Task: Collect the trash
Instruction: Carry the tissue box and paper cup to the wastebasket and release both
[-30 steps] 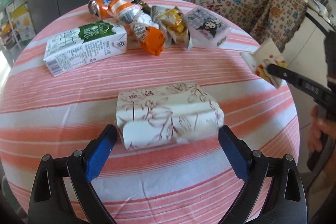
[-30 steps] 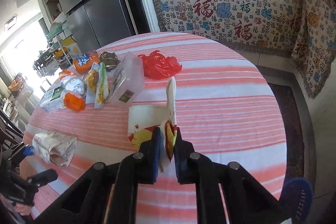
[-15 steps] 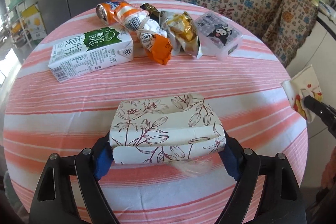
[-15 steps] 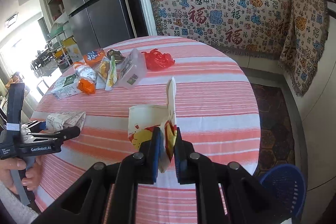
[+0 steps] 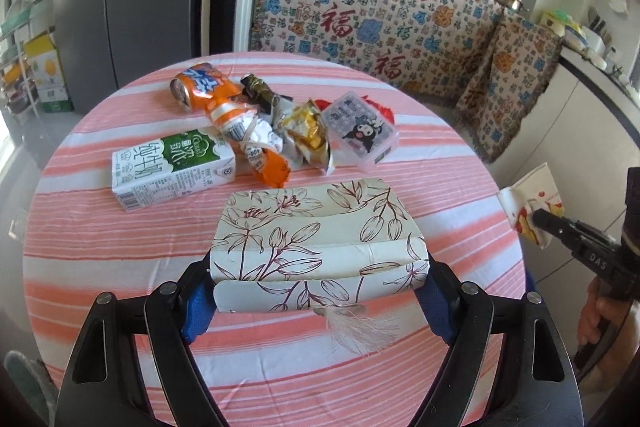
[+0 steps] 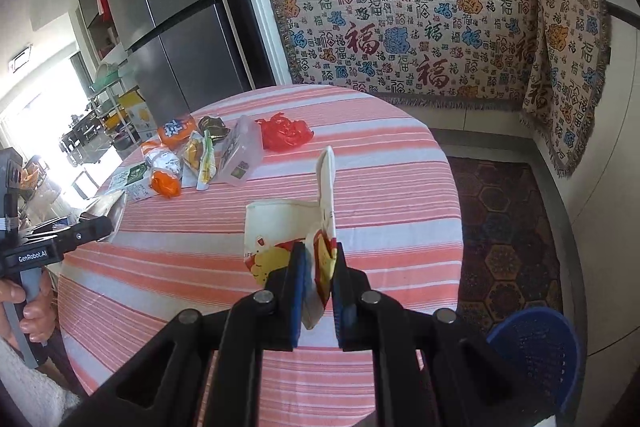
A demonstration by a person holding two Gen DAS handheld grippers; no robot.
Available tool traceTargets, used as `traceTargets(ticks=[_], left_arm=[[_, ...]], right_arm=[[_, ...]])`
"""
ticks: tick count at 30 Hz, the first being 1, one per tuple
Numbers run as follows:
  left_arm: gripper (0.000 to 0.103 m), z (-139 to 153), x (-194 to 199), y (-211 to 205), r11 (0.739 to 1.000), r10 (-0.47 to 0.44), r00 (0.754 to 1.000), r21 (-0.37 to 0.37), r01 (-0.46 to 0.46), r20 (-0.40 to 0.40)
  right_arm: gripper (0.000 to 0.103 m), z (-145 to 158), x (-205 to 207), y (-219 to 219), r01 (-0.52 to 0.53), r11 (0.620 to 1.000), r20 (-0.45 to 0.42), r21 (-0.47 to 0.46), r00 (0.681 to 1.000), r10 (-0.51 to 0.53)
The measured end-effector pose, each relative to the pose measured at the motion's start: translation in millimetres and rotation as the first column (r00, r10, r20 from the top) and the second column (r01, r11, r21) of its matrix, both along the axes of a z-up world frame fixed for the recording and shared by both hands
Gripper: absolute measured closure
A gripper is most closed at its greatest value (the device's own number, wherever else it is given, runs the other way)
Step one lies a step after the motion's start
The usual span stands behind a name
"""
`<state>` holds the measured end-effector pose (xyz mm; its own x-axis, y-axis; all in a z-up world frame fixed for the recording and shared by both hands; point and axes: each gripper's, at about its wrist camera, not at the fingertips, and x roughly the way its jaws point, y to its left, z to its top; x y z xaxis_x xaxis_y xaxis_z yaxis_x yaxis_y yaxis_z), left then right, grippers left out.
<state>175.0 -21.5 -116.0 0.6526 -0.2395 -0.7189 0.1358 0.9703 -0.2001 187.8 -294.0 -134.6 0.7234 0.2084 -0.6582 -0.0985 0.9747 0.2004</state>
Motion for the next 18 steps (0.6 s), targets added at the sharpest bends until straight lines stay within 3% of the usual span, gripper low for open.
traceTargets(ticks=[10, 18], left_arm=[[0.019, 50, -13, -23, 0.996, -0.057, 0.996, -0.060, 0.061, 0.072], [0.019, 55, -13, -102, 0.977, -0.203, 0.978, -0.058, 0.205, 0.052]], right_arm=[[0.091, 23, -28, -42, 0.044, 0.999, 0.051, 0.026, 0.998, -0.045], [0.091, 31, -53, -91, 0.122, 0.992, 0.069, 0.045, 0.990, -0.124]])
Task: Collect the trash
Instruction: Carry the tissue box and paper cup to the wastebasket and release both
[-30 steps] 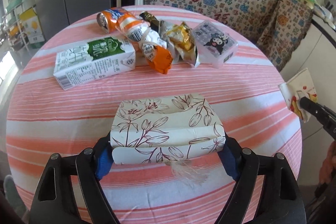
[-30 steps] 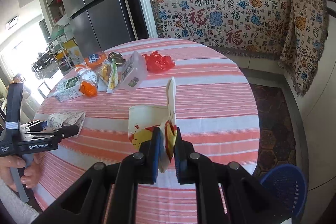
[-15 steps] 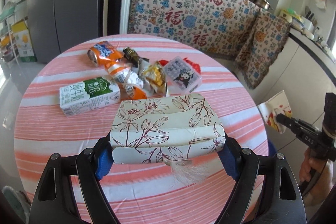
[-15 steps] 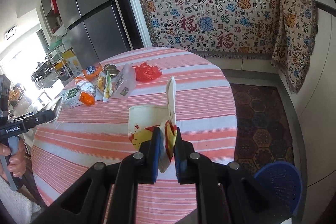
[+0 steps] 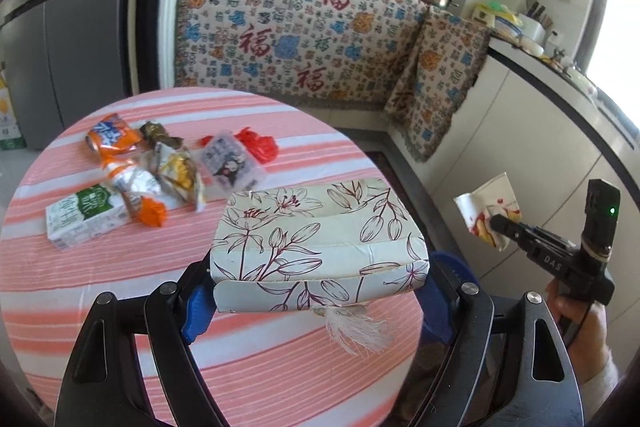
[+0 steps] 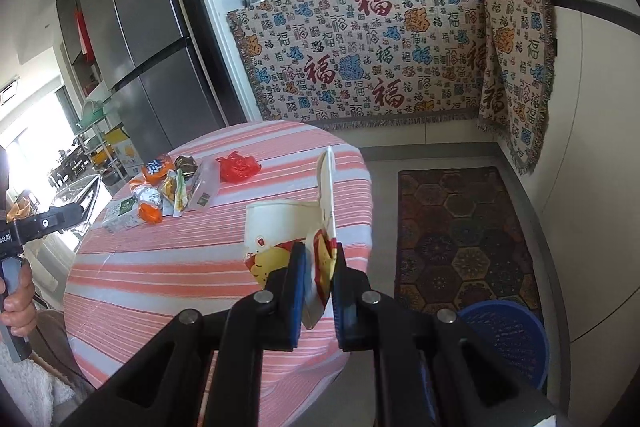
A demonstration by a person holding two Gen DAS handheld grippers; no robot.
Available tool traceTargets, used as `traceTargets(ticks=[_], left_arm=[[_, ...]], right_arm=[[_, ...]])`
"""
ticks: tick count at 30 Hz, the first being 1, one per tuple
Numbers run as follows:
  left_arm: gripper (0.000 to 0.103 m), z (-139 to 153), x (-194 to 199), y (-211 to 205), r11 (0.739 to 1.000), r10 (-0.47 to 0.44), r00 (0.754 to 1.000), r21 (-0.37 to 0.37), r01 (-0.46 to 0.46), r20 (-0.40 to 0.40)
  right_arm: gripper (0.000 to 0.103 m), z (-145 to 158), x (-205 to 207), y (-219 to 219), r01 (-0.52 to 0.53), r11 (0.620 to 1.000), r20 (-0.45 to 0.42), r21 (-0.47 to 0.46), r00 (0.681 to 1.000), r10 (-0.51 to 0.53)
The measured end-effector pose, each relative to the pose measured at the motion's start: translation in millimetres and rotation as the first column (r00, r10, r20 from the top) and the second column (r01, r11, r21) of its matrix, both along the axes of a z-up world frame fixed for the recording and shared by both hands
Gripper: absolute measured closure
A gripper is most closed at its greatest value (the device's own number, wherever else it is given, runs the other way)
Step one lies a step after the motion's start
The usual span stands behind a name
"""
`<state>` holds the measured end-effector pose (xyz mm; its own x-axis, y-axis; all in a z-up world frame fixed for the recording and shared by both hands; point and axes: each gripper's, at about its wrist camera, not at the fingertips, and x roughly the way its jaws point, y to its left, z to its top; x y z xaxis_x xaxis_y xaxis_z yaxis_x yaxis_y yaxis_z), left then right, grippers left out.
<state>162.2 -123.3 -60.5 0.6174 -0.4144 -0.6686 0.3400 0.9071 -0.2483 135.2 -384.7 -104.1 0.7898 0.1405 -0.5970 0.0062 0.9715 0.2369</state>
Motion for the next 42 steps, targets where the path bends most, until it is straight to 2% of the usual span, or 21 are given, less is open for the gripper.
traceTargets(ticks=[5, 9, 16, 23, 32, 42], left_arm=[[0.019, 12, 1, -59, 0.993, -0.115, 0.993, -0.003, 0.115, 0.008], [0.019, 14, 3, -100, 0.985, -0.170, 0.985, -0.008, 0.170, 0.008], [0.019, -16, 2, -174, 0.970, -0.242, 0.970, 0.003, 0.243, -0.033], [0.019, -44, -4, -241, 0.936, -0.349, 0.935, 0.023, 0.350, -0.061], [0.019, -89, 3, -288, 0.907, -0.408, 0.906, 0.061, 0.417, -0.116], [0.019, -125, 11, -326, 0.877, -0.446, 0.879, 0.112, 0.467, -0.169]], right_arm=[[0.091, -1, -20, -43, 0.081, 0.997, 0.000, 0.015, 0.997, -0.081], [0.091, -8, -36, -76, 0.149, 0.989, -0.018, 0.026, 0.989, -0.148], [0.091, -25, -58, -124, 0.251, 0.967, -0.059, 0.037, 0.967, -0.249], [0.091, -41, -72, -152, 0.307, 0.951, -0.100, 0.024, 0.948, -0.304], [0.091, -77, -70, -172, 0.334, 0.942, -0.220, -0.031, 0.917, -0.333], [0.091, -106, -74, -196, 0.392, 0.919, -0.298, -0.045, 0.873, -0.387]])
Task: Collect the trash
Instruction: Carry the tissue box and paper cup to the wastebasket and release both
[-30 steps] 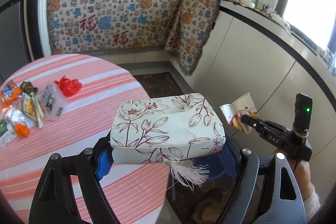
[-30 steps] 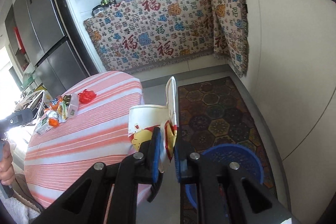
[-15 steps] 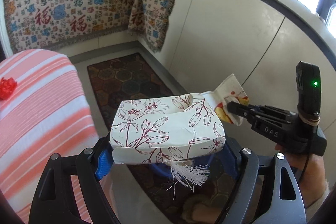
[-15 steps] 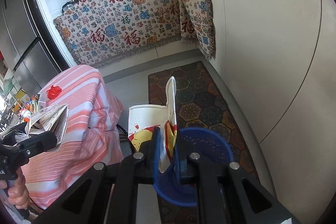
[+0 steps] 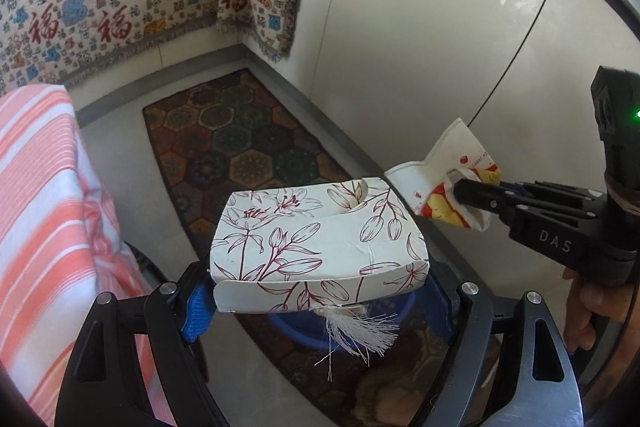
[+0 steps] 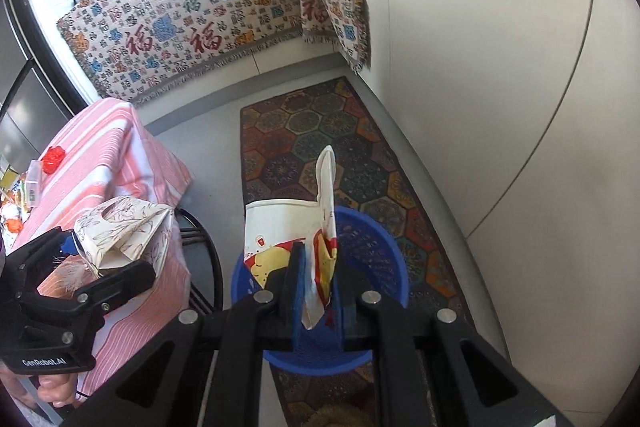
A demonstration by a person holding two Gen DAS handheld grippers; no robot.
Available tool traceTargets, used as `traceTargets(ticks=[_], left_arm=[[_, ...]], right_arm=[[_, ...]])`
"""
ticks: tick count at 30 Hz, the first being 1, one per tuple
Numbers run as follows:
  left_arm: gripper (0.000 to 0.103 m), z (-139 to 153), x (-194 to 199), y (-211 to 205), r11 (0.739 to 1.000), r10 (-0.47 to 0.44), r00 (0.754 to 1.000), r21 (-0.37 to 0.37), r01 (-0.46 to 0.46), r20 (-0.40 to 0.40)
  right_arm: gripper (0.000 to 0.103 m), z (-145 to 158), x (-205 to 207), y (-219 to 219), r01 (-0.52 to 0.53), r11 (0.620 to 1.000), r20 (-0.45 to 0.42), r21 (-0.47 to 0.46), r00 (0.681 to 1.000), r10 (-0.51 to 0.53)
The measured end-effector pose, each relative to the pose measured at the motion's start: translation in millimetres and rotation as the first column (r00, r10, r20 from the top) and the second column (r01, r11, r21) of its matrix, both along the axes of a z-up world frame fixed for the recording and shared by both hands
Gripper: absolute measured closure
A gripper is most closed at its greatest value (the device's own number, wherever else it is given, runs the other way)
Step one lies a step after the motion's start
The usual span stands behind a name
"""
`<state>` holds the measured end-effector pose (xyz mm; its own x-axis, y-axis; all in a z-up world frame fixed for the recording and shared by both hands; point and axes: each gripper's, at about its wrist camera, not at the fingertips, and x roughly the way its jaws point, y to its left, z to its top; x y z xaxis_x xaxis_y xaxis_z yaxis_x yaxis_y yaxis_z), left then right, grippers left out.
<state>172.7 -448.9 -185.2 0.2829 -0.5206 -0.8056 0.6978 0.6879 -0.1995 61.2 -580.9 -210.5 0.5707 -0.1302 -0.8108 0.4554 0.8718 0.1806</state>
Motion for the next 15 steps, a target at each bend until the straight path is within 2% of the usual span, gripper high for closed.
traceTargets(ticks=[5, 6, 7, 8, 11, 15], left_arm=[[0.016, -23, 1, -24, 0.999, -0.050, 0.999, 0.003, 0.050, -0.013], [0.010, -28, 2, -28, 0.999, -0.052, 0.999, 0.005, 0.053, -0.013], [0.008, -33, 3, -33, 0.999, -0.054, 0.998, 0.003, 0.054, -0.015], [0.007, -36, 3, -36, 0.999, -0.054, 0.998, 0.001, 0.054, -0.017], [0.007, -34, 3, -37, 0.999, -0.039, 0.999, 0.002, 0.039, -0.021], [0.007, -2, -10, -20, 0.998, 0.002, 0.999, -0.060, 0.000, 0.042]], right_arm=[[0.087, -17, 7, -15, 0.036, 0.999, -0.014, 0.036, 0.999, -0.036], [0.080, -20, 7, -18, 0.041, 0.998, -0.010, 0.056, 0.999, -0.040], [0.061, -22, 8, -22, 0.049, 0.996, 0.000, 0.079, 0.999, -0.049], [0.053, -26, 7, -25, 0.060, 0.994, 0.010, 0.092, 0.998, -0.062], [0.053, -23, 6, -31, 0.095, 0.991, 0.023, 0.091, 0.995, -0.098], [0.053, -1, 0, -35, 0.158, 0.987, 0.080, 0.024, 0.984, -0.160]])
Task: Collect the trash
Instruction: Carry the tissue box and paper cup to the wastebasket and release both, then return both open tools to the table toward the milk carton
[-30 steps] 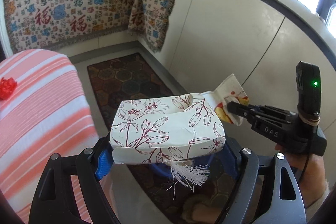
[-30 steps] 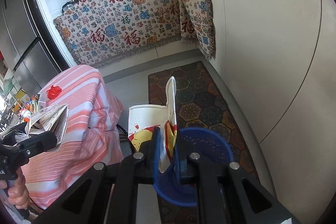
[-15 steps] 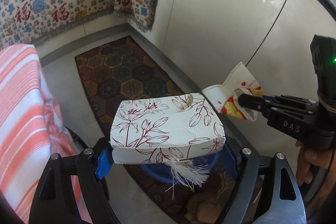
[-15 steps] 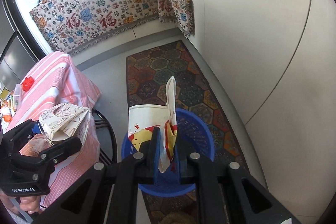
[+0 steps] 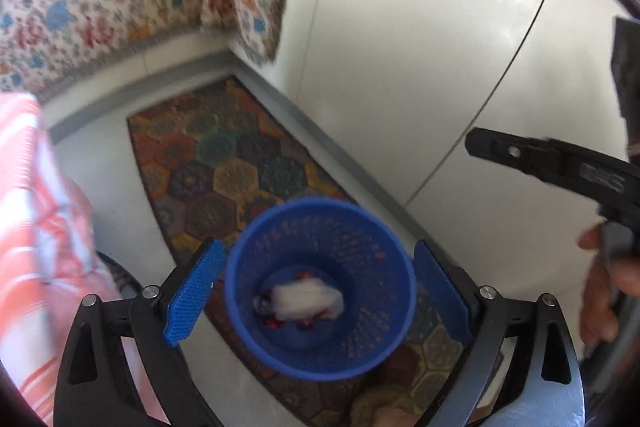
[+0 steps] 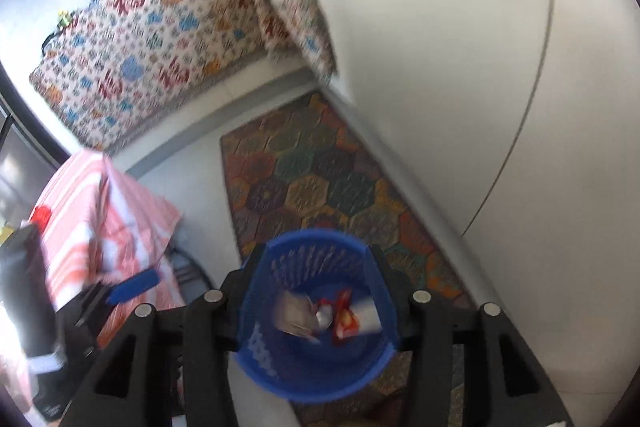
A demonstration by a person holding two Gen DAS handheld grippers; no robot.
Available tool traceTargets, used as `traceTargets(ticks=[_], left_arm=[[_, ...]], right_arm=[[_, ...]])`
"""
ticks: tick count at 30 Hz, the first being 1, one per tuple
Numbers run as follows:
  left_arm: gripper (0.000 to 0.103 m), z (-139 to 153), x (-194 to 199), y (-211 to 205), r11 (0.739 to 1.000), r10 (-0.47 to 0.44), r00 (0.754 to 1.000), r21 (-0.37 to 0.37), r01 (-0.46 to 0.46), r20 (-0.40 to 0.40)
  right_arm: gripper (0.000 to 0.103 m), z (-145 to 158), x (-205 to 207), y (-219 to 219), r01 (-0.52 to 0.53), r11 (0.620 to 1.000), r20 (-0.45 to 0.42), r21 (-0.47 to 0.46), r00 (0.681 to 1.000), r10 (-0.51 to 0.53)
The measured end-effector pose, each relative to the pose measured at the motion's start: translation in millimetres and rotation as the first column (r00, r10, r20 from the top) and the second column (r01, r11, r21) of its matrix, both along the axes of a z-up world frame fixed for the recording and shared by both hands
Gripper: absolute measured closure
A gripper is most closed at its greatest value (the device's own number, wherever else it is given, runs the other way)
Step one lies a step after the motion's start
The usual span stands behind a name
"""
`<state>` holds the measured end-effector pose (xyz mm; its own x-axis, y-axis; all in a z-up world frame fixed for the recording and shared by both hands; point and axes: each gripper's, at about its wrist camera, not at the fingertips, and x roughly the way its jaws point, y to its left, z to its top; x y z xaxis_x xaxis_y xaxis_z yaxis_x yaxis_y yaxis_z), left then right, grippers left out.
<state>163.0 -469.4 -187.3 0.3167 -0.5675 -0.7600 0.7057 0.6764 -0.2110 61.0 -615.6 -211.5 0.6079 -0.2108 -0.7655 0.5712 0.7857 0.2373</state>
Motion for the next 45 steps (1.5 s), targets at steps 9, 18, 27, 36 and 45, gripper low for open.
traceTargets(ticks=[9, 18, 27, 36, 45], left_arm=[[0.006, 100, -53, 98, 0.991, 0.115, 0.985, -0.083, -0.105, 0.127], [0.006, 62, -50, 245, 0.912, 0.385, 0.919, 0.118, -0.393, 0.089], [0.004, 7, -9, 380, 0.753, 0.615, 0.783, 0.225, -0.618, 0.091], [0.000, -3, 18, 436, 0.724, 0.654, 0.751, 0.208, -0.657, 0.095], [0.000, -2, 14, 439, 0.770, 0.597, 0.798, 0.220, -0.599, 0.081]], right_arm=[[0.040, 66, 9, 34, 0.063, 0.974, 0.141, -0.220, 0.989, -0.033], [0.031, 83, 63, 166, -0.201, 0.933, 0.157, -0.297, 0.954, 0.256], [0.031, 45, 122, 344, -0.628, 0.740, 0.010, -0.240, 0.761, 0.649], [0.025, 11, 155, 413, -0.694, 0.682, -0.090, -0.231, 0.713, 0.695], [0.017, 10, 177, 426, -0.701, 0.677, -0.103, -0.225, 0.708, 0.699]])
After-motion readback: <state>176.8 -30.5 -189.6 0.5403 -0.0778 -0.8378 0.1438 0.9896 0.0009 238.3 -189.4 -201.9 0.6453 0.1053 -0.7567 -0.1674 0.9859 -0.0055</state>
